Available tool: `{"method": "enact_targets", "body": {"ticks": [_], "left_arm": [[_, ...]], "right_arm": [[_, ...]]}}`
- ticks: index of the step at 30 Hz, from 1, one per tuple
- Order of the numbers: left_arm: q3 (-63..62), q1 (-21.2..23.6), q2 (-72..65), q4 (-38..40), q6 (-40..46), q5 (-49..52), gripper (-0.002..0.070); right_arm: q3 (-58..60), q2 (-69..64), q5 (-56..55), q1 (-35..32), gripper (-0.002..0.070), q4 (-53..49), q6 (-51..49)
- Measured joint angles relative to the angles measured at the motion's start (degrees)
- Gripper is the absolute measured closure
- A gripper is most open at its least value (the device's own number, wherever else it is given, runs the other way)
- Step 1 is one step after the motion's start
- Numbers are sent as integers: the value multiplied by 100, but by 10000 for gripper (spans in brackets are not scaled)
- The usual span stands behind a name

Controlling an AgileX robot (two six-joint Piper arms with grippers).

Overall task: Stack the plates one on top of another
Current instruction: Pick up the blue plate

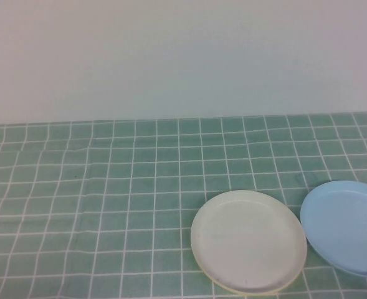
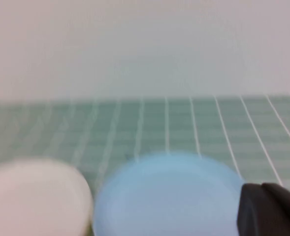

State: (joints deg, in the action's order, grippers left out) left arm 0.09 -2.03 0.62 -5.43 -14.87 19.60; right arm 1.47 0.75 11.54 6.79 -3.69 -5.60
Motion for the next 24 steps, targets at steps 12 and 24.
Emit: {"method": "enact_targets", "body": {"ticks": [12,24], "left_arm": [[0,0,-10,-10,0,0,676],[0,0,-10,-10,0,-10,676]], "right_arm": [[0,0,-1867,0,678,1102,-555],[-1392,0,-85,0,678,1007,-321]]}}
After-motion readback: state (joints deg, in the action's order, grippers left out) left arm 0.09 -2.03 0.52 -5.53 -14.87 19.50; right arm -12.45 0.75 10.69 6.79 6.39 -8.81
